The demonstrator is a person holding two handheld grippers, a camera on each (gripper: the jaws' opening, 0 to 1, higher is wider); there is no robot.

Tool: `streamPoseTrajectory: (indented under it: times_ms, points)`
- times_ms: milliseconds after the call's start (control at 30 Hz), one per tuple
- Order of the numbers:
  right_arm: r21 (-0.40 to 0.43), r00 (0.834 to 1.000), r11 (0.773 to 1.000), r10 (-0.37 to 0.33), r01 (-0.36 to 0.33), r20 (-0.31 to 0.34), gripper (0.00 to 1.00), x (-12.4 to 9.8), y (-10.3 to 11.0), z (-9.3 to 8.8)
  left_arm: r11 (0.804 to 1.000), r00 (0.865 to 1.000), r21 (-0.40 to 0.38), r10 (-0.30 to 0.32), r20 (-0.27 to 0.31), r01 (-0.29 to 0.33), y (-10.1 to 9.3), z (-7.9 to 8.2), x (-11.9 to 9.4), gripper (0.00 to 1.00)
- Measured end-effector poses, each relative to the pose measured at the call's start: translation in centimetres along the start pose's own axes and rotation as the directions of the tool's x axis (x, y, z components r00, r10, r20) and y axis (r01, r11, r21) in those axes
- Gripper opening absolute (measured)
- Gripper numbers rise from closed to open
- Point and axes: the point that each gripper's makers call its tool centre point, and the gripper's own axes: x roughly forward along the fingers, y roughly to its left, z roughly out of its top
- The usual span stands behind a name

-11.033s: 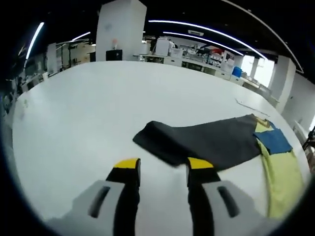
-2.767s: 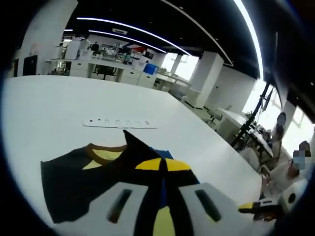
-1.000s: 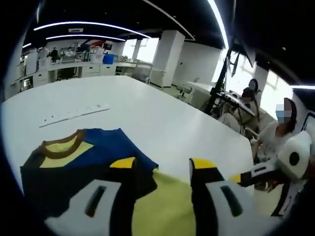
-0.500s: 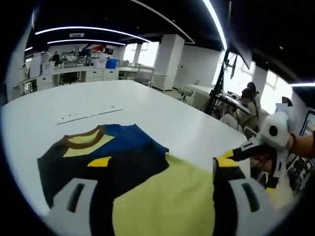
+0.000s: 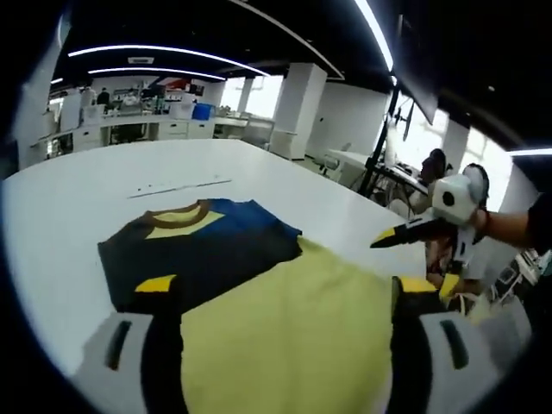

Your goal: Fold the garment on the visible template until the final outline fits inside the template.

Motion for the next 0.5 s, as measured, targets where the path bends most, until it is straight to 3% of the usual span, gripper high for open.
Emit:
streamPoseTrajectory:
  times_ms: [200,500]
  points:
    - [-0.036,1.0,0.999,0.018,-0.018,-0.016,0.99,0.1,0.4,-0.4,0.998,1.0,0.054,0.016,-0.001,-0.016,0.0,-1.2,-2.8,0.99]
    - [-0.081,0.998,0.996,0.043,-0.047,-0.044,0.96,0.4,1.2,-1.1,0.998,0.998,0.022,0.053,0.039,-0.053,1.0,-2.4,-6.3,0.89]
